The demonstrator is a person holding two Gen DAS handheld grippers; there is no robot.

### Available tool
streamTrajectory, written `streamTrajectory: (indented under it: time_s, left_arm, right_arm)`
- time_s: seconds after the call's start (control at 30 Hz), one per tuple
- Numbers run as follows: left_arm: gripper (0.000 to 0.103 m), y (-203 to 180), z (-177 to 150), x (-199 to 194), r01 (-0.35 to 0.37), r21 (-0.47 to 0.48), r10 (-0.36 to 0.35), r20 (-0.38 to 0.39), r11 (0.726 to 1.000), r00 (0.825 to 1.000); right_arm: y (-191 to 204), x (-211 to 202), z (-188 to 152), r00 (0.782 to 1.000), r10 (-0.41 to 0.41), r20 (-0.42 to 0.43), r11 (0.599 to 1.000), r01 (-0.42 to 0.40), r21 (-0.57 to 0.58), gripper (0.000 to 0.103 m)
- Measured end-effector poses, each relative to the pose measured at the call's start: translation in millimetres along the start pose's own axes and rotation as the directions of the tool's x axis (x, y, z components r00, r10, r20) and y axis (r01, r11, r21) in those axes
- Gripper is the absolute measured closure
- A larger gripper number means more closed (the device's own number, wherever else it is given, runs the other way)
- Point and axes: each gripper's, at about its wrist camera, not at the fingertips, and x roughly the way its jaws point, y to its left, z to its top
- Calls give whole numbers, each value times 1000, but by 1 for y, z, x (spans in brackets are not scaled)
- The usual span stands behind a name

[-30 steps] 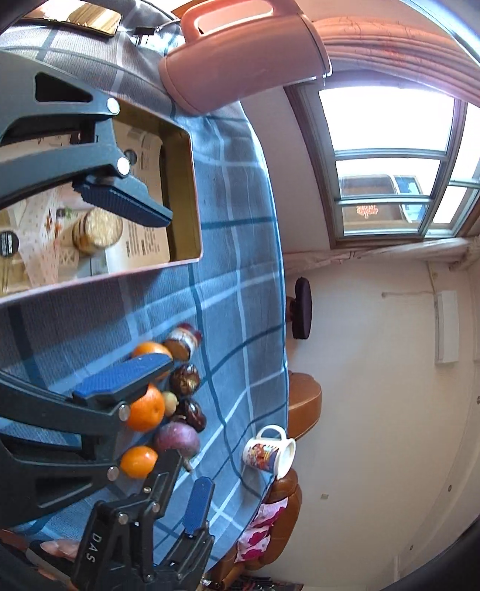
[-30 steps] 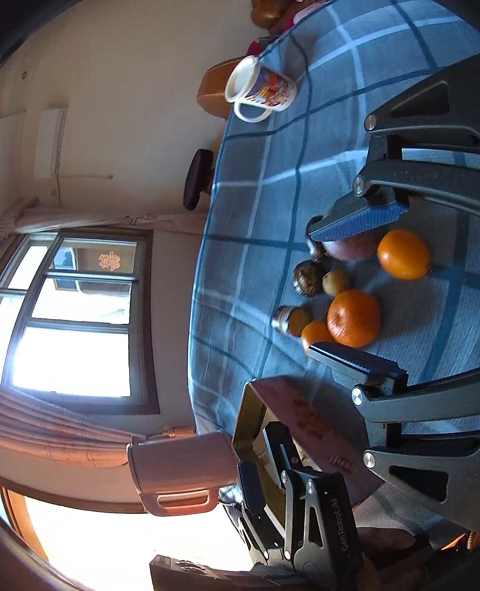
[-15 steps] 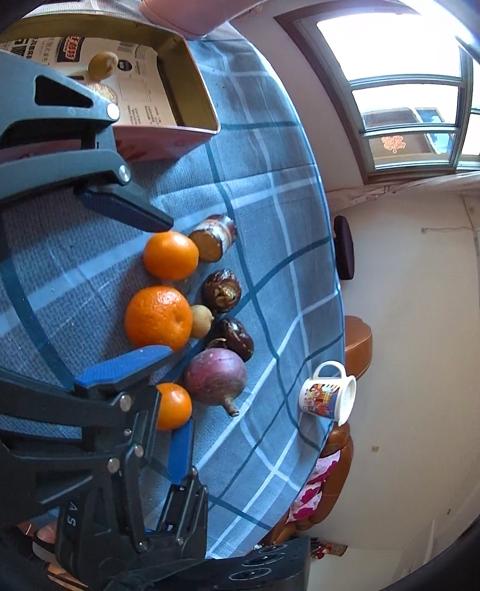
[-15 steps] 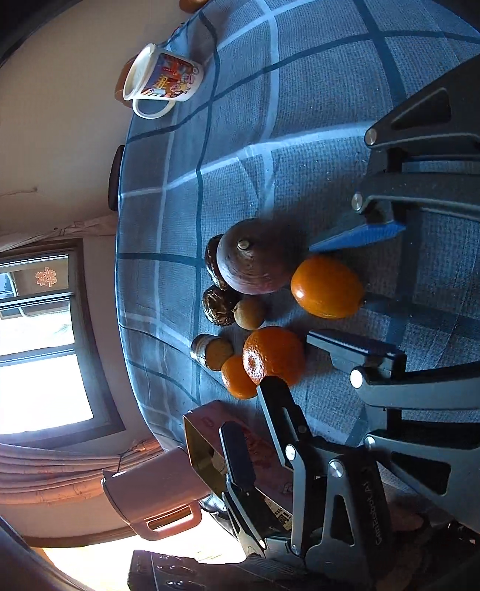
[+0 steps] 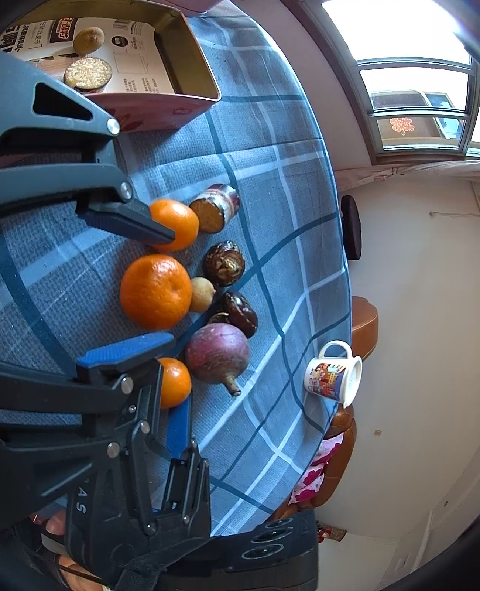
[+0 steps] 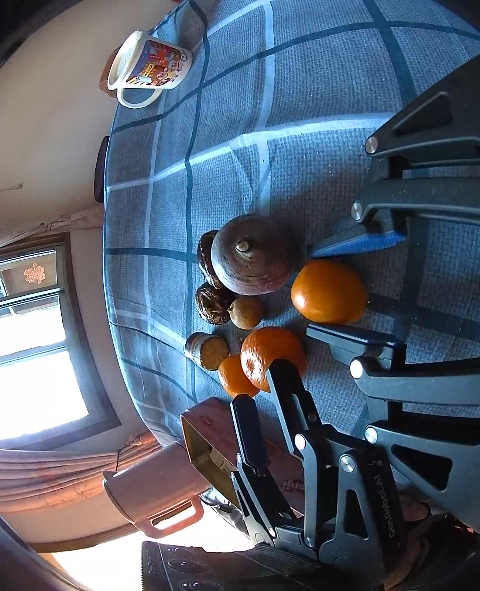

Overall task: Organize fruits
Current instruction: 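Reach the right tool to the small orange and close on it, then grasp the large mandarin with the left tool while the right tool holds the orange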

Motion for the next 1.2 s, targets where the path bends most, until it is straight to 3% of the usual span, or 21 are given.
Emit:
streamTrajectory:
  time_s: [0.13,0.7,0.93,1.2]
  left_arm:
    - [52,-5,0,4,2,19,-1,-20,1000,1000]
    - [53,-9,6,29,-53,47,58,-102,997,993]
    - [54,-2,6,23,-42,12,43,-74,999,996]
    - [54,0,5,0,-70,-3,70,36,998,997]
  right_arm:
    - [-4,-9,0,998,-31,47,999,31,18,66]
    - [1,-15,-6,994,-64,91,998,65,-7,66]
    - [3,-21,-6,990,-63,127,998,66,-20,66]
    - [15,-37,-6,975,-49,217,997,63,-55,66]
